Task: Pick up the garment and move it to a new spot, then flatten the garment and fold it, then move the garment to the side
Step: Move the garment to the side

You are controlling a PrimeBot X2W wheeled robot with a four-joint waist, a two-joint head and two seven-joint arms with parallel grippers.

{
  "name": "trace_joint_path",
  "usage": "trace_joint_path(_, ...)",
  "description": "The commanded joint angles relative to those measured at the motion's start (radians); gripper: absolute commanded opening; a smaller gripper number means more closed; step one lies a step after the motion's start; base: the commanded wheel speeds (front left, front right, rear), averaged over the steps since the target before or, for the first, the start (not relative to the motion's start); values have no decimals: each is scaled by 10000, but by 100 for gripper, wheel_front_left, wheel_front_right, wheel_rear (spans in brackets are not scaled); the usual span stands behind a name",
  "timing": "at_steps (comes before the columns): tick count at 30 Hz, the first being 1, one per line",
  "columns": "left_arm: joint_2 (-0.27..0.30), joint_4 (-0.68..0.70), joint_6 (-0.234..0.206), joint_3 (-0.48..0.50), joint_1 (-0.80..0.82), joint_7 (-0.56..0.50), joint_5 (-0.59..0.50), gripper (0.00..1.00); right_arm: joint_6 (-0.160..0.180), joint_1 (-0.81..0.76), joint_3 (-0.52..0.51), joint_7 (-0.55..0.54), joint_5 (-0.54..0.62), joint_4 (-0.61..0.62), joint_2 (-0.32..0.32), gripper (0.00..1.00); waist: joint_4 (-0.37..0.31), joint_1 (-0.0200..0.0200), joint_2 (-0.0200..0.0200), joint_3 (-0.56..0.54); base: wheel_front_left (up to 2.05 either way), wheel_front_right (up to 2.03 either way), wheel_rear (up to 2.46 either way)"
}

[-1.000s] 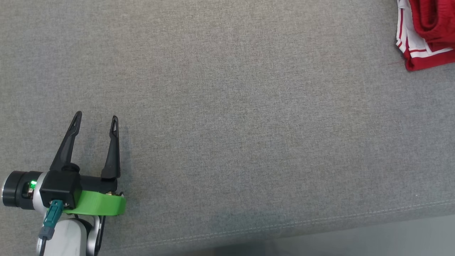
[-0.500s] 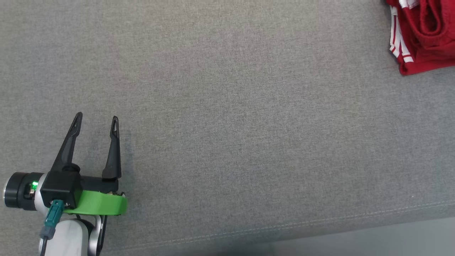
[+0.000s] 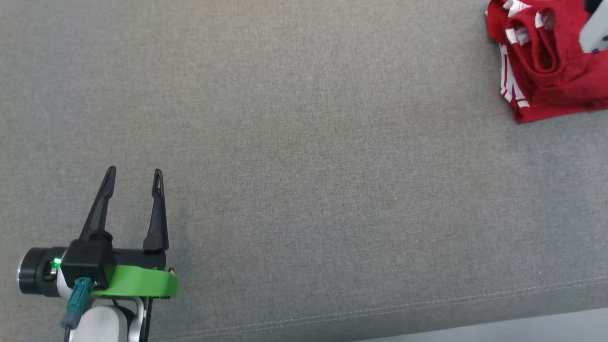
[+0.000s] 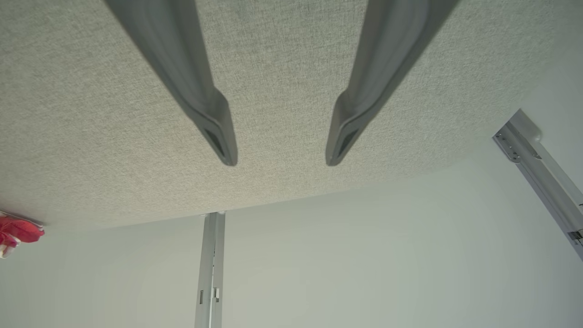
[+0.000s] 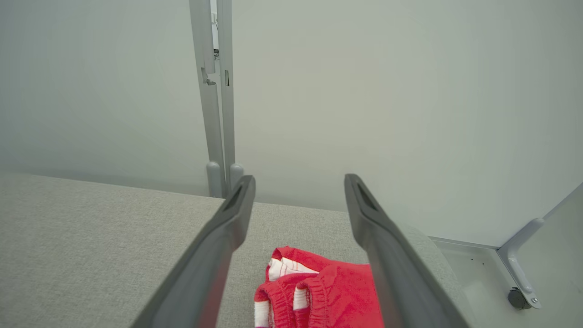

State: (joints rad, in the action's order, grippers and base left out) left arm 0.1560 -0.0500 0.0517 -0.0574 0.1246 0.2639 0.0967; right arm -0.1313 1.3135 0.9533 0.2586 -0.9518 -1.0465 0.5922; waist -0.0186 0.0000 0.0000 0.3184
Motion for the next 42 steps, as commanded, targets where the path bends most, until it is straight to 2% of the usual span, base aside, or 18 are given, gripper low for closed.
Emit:
trace_joint_path(1,-51,-45,-78,47,-185,-8,40,100,11,-202,-237,74,55,228,-59,100,67,0,0,-422,0,0,0)
trace_joint_path(10,-306,-122,-95,101,-506,-8,71,100,9,-2306,-2991,62,1533,2065,-666,100,359,0,0,-1244,0,0,0)
trace_joint_path(16,-369,-190,-99,167,-752,-8,61,100,9,-4308,-5115,64,2942,3232,-1420,100,609,0,0,-1706,0,0,0)
trace_joint_path(21,-431,-238,-97,198,-877,-8,41,100,11,-5770,-6376,64,4132,4104,-2143,100,737,0,0,-1984,0,0,0)
trace_joint_path(34,-606,-396,-108,233,-1173,-8,-4,100,9,-8602,-8614,65,6150,6105,-3753,100,932,0,0,-2483,0,0,0)
trace_joint_path(42,-632,-403,-83,385,-1325,-8,108,100,8,-10006,-8830,66,7099,7209,-4498,100,772,0,0,-2542,0,0,0)
